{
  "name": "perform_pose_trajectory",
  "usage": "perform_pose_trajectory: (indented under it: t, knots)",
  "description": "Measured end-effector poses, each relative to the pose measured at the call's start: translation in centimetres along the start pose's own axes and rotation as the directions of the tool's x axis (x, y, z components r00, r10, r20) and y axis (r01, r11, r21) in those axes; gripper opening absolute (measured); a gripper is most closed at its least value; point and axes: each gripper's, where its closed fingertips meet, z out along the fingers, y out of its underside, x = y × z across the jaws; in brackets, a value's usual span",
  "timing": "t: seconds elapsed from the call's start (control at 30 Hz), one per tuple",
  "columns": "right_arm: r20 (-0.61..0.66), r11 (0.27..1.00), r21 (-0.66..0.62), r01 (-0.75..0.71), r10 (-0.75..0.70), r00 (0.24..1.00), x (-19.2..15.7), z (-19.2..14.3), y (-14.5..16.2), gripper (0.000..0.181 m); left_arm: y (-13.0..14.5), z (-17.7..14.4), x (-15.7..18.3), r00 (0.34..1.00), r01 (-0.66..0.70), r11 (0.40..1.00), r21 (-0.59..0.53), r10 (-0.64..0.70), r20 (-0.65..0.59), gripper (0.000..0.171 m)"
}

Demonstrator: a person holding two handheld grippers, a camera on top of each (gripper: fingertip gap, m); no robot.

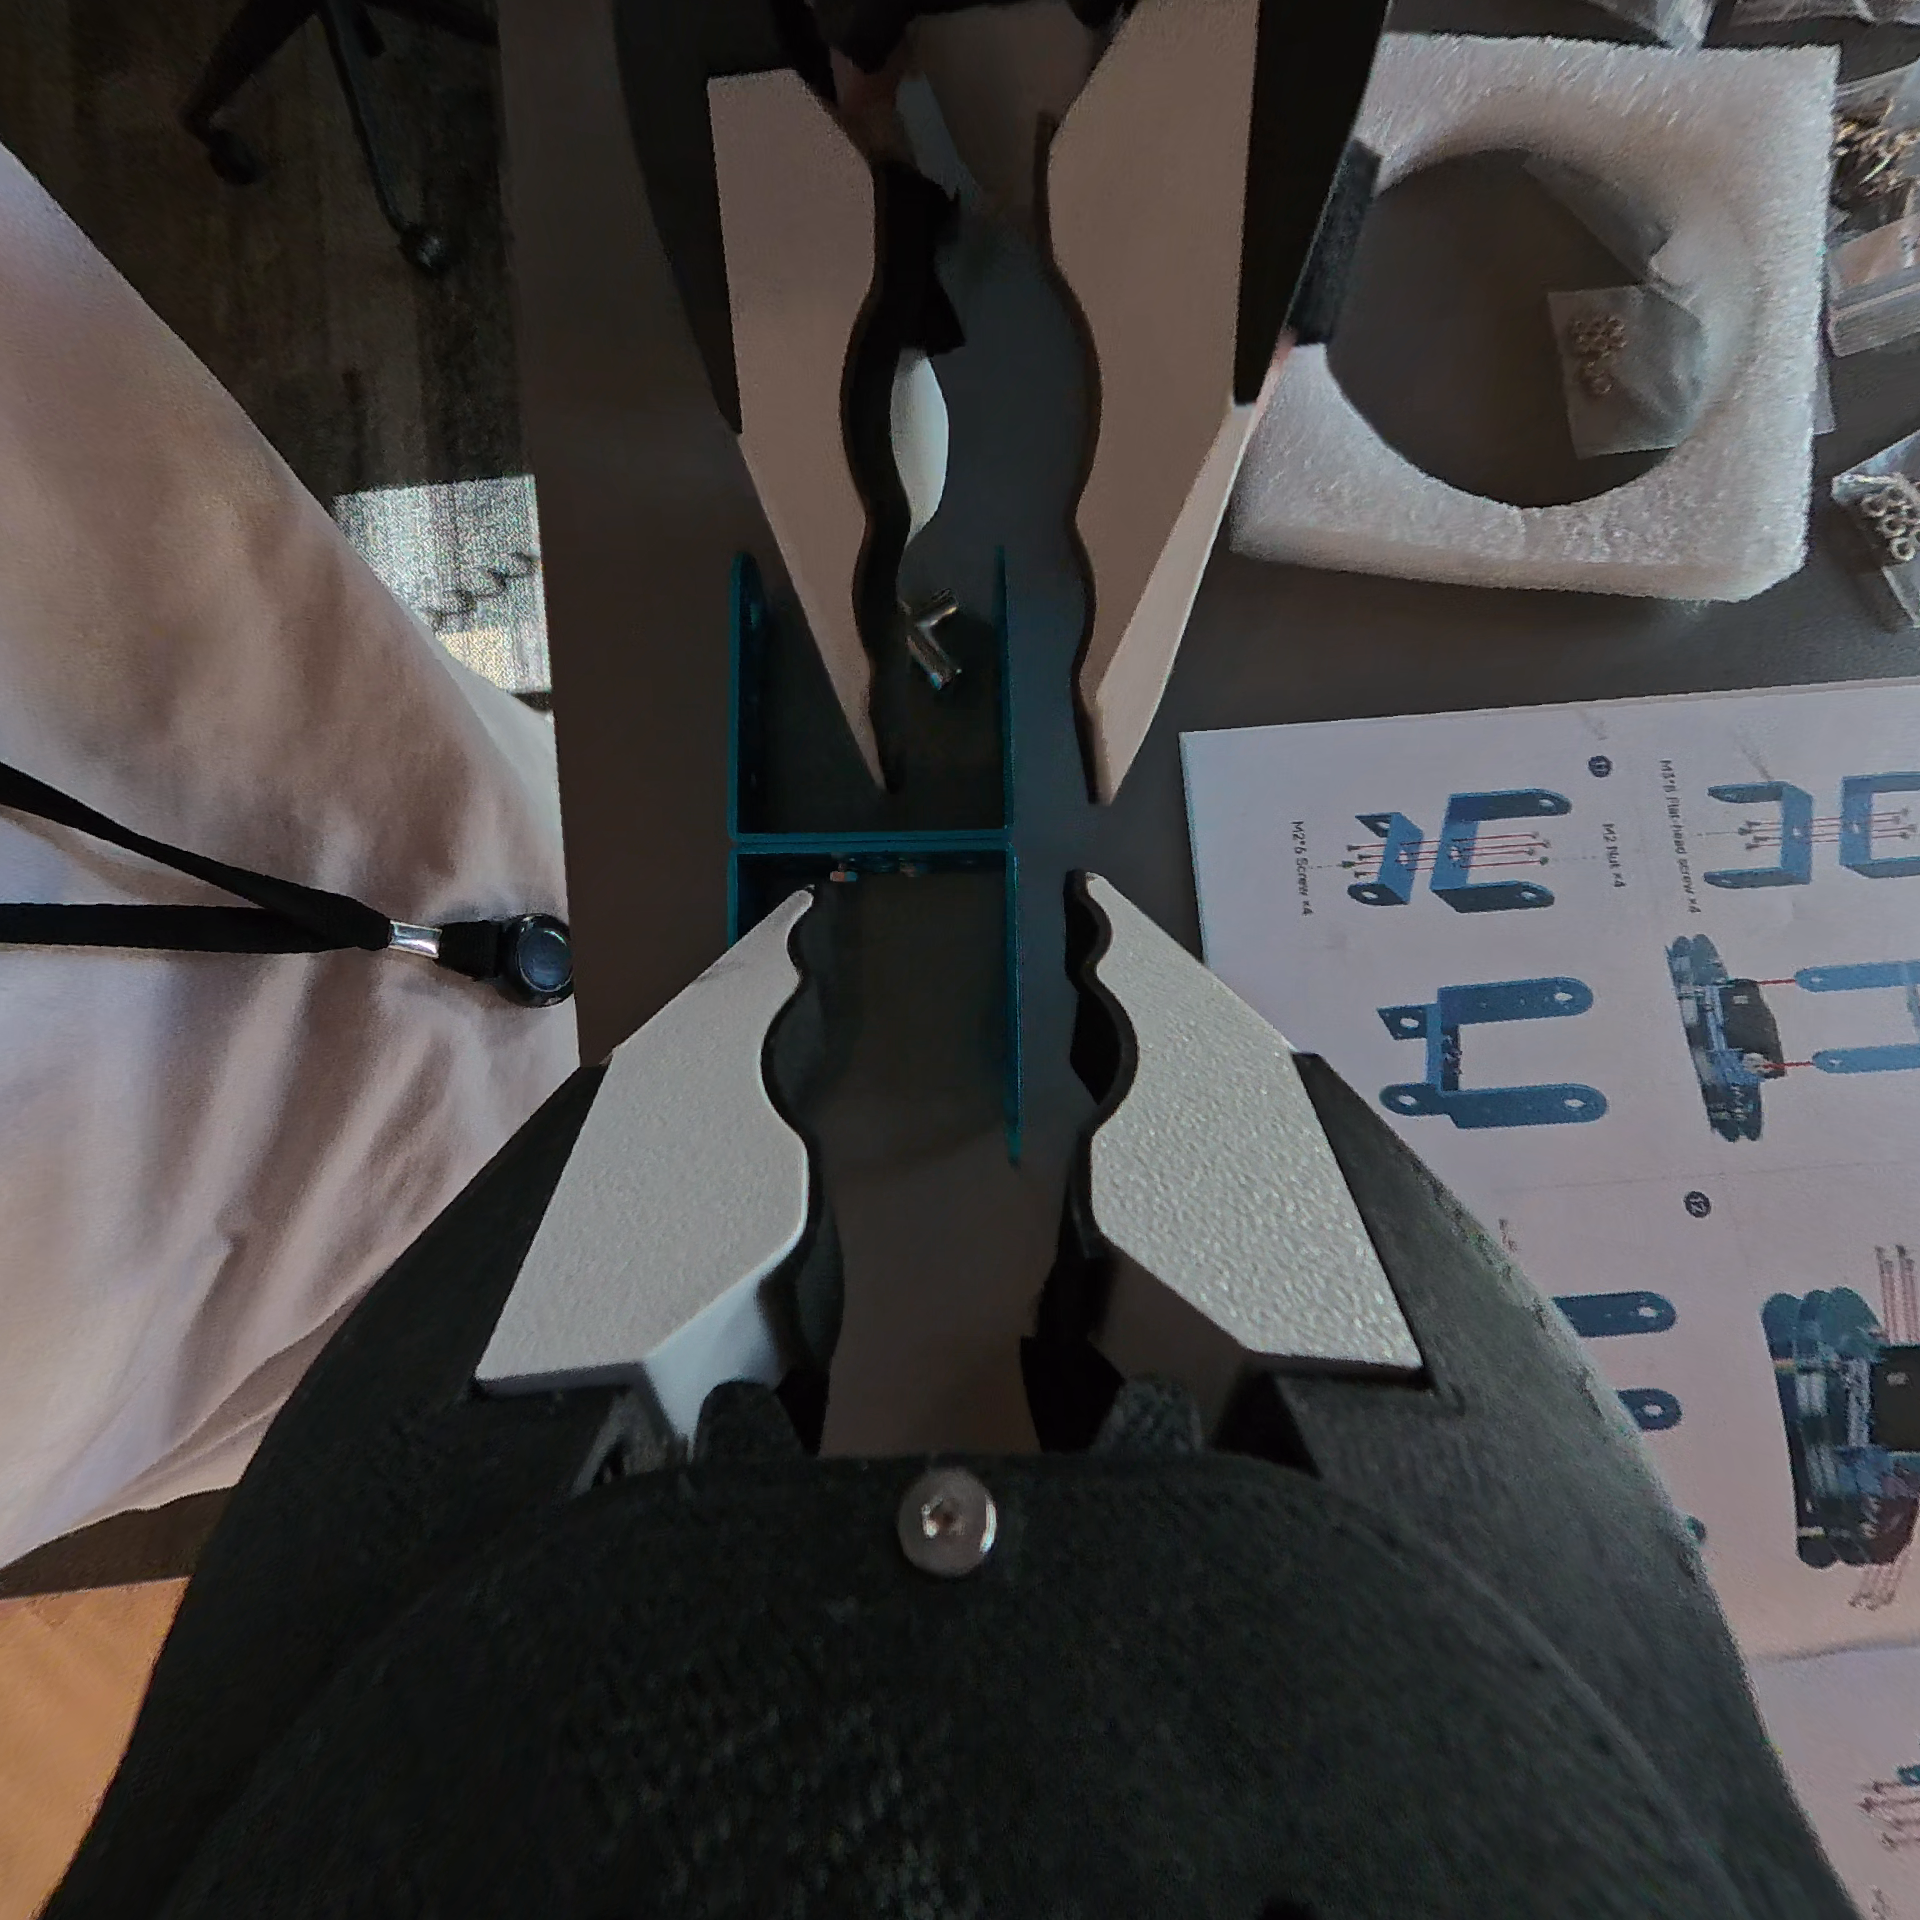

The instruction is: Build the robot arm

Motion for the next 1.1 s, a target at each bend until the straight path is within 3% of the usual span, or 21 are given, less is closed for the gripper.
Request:
perform_pose_trajectory:
  t: [0.13, 0.2, 0.27, 0.33, 0.4, 0.5, 0.63, 0.73, 0.83, 0.93, 1.0, 1.07, 1.1]
  knots:
    - [0.012, 0.998, 0.059, 0.002, -0.002, 1.0, 0.2, -1.6, -0.3, 0.045, -1.1, -2.2, -1.9, 0.995, 0.069, 0.997, 0.035, -0.071, 0.067, 0.038]
    - [0.017, 0.995, 0.096, 0.023, -0.025, 1.0, 0.4, -2.7, -0.2, 0.045, -2.2, -3.9, -3.0, 0.978, 0.175, 0.982, 0.066, -0.181, 0.104, 0.037]
    - [0.021, 0.99, 0.13, 0.061, -0.064, 0.998, 0.7, -3.8, 0.3, 0.045, -3.6, -5.5, -3.7, 0.92, 0.35, 0.931, 0.105, -0.362, 0.147, 0.039]
    - [0.035, 0.979, 0.17, 0.113, -0.12, 0.992, 1.0, -5.0, 0.9, 0.045, -5.2, -6.5, -2.9, 0.829, 0.519, 0.84, 0.158, -0.54, 0.145, 0.045]
    - [0.044, 0.961, 0.214, 0.178, -0.191, 0.981, 1.6, -6.0, 1.6, 0.045, -6.1, -6.7, -2.2, 0.717, 0.611, 0.753, 0.246, -0.657, 0.232, 0.041]
    - [0.029, 0.905, 0.318, 0.282, -0.307, 0.951, 2.3, -7.3, 1.4, 0.045, -6.6, -5.8, -1.0, 0.51, 0.638, 0.632, 0.441, -0.775, 0.372, 0.042]
    - [0.127, 0.838, 0.423, 0.345, -0.432, 0.893, 0.9, -7.8, 0.9, 0.048, -7.4, -3.3, 1.6, 0.302, 0.572, 0.508, 0.644, -0.86, 0.41, 0.054]
    - [0.097, 0.737, 0.494, 0.461, -0.573, 0.814, -0.3, -7.6, 0.4, 0.049, -7.7, -3.0, 3.3, 0.181, 0.478, 0.545, 0.689, -0.828, 0.53, 0.057]
    - [-0.006, 0.617, 0.53, 0.581, -0.682, 0.731, -1.2, -7.2, 0.1, 0.057, -7.1, -2.2, 5.0, 0.119, 0.494, 0.643, 0.585, -0.717, 0.687, 0.066]
    - [-0.035, 0.545, 0.554, 0.63, -0.74, 0.671, -3.0, -6.9, 1.2, 0.072, -7.3, -0.8, 5.5, 0.164, 0.519, 0.658, 0.545, -0.703, 0.692, 0.077]
    - [-0.139, 0.478, 0.523, 0.706, -0.77, 0.623, -3.2, -6.5, 1.7, 0.082, -7.6, -0.2, 5.3, 0.215, 0.503, 0.659, 0.559, -0.722, 0.658, 0.078]
    - [-0.241, 0.425, 0.47, 0.774, -0.782, 0.575, -3.2, -6.1, 1.8, 0.08, -6.9, 0.0, 5.0, 0.245, 0.508, 0.674, 0.536, -0.71, 0.66, 0.078]
    - [-0.236, 0.454, 0.448, 0.77, -0.771, 0.591, -3.2, -5.9, 1.9, 0.072, -6.3, -0.1, 4.8, 0.258, 0.512, 0.688, 0.514, -0.694, 0.672, 0.076]
